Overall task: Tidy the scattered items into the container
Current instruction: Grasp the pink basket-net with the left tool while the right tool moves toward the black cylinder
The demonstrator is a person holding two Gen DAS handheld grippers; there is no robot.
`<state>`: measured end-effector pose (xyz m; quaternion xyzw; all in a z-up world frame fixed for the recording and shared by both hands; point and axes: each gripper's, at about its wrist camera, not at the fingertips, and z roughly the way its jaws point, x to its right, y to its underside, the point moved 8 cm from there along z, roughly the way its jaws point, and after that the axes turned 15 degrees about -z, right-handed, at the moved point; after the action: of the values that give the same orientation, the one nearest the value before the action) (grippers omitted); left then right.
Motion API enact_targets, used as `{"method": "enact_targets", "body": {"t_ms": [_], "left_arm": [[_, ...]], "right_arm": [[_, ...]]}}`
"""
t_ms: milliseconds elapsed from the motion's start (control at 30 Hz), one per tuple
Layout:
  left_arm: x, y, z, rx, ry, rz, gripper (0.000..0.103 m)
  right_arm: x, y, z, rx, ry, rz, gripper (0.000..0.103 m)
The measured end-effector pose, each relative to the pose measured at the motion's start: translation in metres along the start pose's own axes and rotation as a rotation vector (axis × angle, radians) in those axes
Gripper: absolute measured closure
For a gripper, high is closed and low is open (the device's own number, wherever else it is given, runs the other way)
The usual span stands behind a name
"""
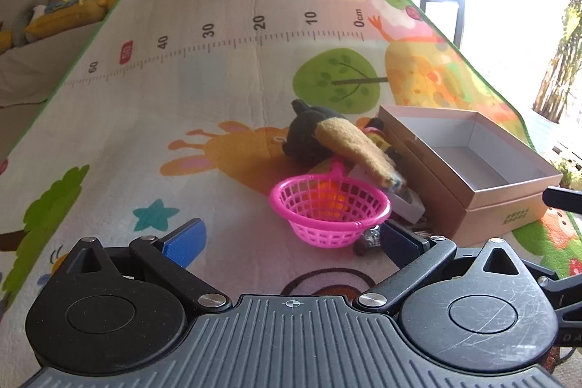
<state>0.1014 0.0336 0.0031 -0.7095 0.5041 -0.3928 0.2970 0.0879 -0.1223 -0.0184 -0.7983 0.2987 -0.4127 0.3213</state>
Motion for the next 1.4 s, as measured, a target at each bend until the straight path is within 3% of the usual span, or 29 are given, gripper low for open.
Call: {"method": "enact_targets", "body": {"t_ms": [67,233,333,467,567,800,1033,1100,1167,1333,1400], "left_arm": [[-0.013,-0.008,-0.004,0.01,-0.037,-0.029,0.0],[-0.037,-0.022,-0.015,0.032,-0.076,-0.059,0.0],[-0.044,-0.025,-0.022,0.055,-0.073,-0.052,0.0],[-0.042,-0.02,-0.029,0.145,-0.102,0.027,0.0],[-0.036,-0.015,-0.028,0.123,-0.071,0.046,0.0],[-0.023,-0.013,-0.03,0.104,0.01,0.026,0.0],[0.015,0.012,-0.006,0.013,0.057,0.167,0.0],[0.026,0.017,0.005,-0.002,0.059,0.208,0.0],[0.032,0.019,0.016,-0.008,0.043,0.226,0.0],[0.028,0.016,0.043,-0.021,-0.008,0.202,0.0],[0.027,0.014,0.051,-0.03,-0.02,0.184,0.0]], "right_arm": [[-0.015,-0.014,0.008,0.004,-0.069,-0.063,0.039],[-0.045,-0.037,0.045,-0.004,-0.119,-0.204,0.052],[-0.051,-0.042,0.07,-0.036,-0.147,-0.203,0.052],[-0.063,-0.041,0.097,-0.07,-0.13,-0.258,0.053],[-0.066,-0.04,0.102,-0.064,-0.14,-0.252,0.062],[-0.053,-0.033,0.037,0.009,-0.164,-0.196,0.072],[-0.038,0.025,-0.022,-0.047,-0.107,-0.18,0.075],[-0.028,0.04,-0.033,-0.051,-0.079,-0.124,0.059],[-0.01,0.048,-0.043,-0.02,-0.035,-0.026,0.018],[0.03,0.063,-0.057,0.047,0.024,0.216,0.001],[0.036,0.07,-0.052,0.035,0.019,0.266,0.001]]}}
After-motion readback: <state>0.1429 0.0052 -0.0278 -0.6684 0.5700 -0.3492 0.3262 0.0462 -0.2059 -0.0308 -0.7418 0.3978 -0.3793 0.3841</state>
